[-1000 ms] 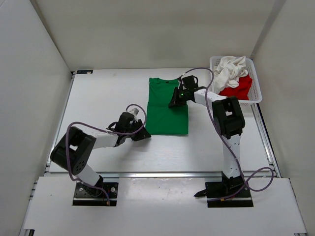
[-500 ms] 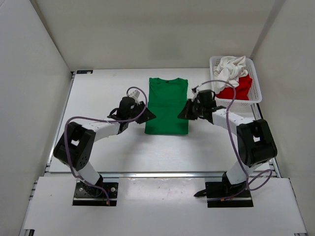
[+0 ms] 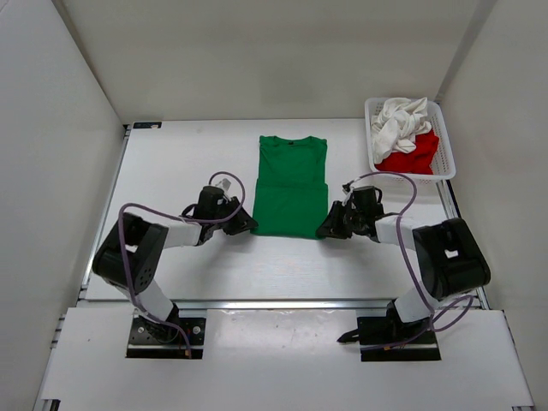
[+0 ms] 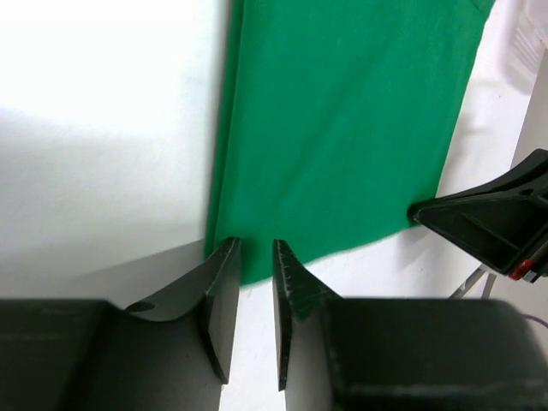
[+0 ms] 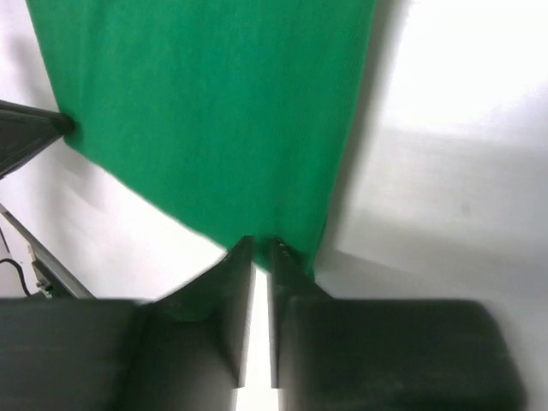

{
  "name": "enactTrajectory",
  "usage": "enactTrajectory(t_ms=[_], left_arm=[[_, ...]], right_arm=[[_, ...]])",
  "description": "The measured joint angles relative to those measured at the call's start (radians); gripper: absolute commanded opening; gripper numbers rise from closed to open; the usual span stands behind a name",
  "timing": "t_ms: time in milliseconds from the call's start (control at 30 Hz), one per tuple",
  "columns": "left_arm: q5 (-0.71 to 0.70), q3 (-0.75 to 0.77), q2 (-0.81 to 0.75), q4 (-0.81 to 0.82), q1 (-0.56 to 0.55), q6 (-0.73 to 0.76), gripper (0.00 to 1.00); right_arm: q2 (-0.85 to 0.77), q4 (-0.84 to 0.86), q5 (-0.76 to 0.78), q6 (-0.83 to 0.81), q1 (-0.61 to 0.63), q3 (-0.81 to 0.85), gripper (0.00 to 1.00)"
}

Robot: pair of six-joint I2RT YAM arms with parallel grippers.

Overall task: Fold and stack the t-shirts
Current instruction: Fold the folded rectangular tshirt in 1/3 of the way, then grab one side of the 2/3 rectangular tshirt with both arms

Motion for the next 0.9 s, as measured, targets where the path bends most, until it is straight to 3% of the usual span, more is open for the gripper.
enactTrajectory(t_ms=[67,200,500,600,700,800,900], left_arm=[[-0.009,-0.029,-0.065,-0.027,0.008,0.01,0.39],[-0.049,-0.044,-0.193,-0.073,0.005,0.043,0.46],[-0.134,-0.052,-0.132,-0.121,-0.047,0.102,0.42],[-0.135,-0.047,-0.101,-0.103,-0.045,0.101,0.42],[-0.137,-0.037,-0.083,-0.085,-0.048,0.1,0.38],[-0.139,-0.029,-0.061,-0.069,-0.055,0.097,0.27],[-0.134,-0.027,-0.047,-0.057,-0.057,0.092,0.06]], right_arm=[[-0.048,-0.005,0.006,0.0,-0.001,-0.026,0.28],[-0.159,-0.003,0.01,0.002,-0.023,-0.085,0.36],[-0.146,-0.017,0.025,0.006,-0.056,-0.122,0.36],[-0.111,0.006,0.005,0.013,-0.048,-0.106,0.31],[-0.069,0.035,-0.024,0.026,-0.046,-0.092,0.24],[-0.045,0.053,-0.026,0.032,-0.039,-0.085,0.15],[-0.029,0.067,-0.032,0.039,-0.035,-0.084,0.03]])
